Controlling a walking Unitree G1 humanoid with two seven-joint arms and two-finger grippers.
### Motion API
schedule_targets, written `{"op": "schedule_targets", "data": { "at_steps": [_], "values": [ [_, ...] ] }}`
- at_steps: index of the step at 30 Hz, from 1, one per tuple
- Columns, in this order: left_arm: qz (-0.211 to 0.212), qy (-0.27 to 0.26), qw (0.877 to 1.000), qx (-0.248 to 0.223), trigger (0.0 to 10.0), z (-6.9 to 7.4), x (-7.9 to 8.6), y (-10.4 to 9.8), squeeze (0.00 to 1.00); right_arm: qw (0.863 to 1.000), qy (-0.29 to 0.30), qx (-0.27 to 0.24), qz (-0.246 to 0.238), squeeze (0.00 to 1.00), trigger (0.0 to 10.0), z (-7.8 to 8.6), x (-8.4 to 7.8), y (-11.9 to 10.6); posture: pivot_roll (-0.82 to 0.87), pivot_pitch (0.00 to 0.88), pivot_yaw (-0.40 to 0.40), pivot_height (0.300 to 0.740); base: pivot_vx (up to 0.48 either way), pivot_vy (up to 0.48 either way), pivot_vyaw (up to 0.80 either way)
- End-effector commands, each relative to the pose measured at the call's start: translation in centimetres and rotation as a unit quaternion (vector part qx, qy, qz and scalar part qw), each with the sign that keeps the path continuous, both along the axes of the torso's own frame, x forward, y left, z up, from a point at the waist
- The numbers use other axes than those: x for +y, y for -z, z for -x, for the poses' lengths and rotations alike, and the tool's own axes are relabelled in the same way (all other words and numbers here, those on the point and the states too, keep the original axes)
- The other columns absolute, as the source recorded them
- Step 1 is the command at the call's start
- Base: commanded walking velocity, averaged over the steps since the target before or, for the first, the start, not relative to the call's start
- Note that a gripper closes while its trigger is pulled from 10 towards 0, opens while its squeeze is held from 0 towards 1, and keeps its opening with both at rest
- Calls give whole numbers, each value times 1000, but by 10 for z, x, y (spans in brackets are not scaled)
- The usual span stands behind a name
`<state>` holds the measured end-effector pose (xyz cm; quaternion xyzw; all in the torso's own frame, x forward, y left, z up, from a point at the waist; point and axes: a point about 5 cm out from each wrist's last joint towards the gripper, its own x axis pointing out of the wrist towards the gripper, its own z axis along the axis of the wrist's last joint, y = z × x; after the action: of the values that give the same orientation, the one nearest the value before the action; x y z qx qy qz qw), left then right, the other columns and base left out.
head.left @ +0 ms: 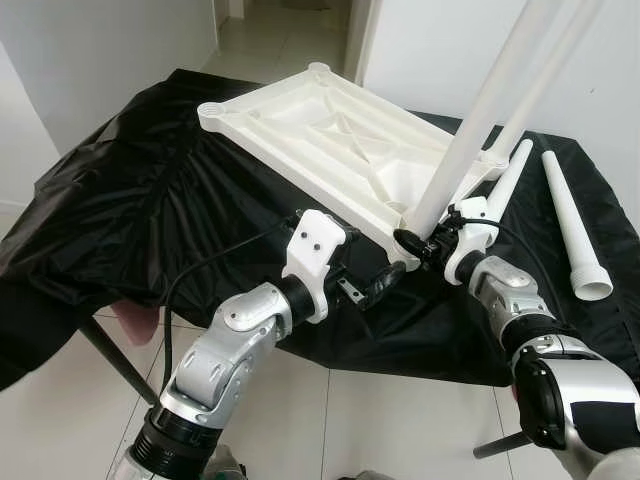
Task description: Building children table
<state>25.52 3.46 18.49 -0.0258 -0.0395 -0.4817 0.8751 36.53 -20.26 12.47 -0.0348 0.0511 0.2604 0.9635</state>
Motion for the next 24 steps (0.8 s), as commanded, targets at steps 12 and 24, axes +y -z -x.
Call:
{"op": "schedule_targets", "data": {
  "at_steps": [12,24],
  "values": [
    [0,0,1000,-1,10000,2,-1,-1,0,998,58,-8,-8,0,10000,3,2,9,110,14,-68,740,0,0,0],
    [-2,6,1000,2,10000,3,-3,0,0,964,261,0,-39,0,10000,-2,23,19,108,22,-58,740,0,0,0]
  ]
}}
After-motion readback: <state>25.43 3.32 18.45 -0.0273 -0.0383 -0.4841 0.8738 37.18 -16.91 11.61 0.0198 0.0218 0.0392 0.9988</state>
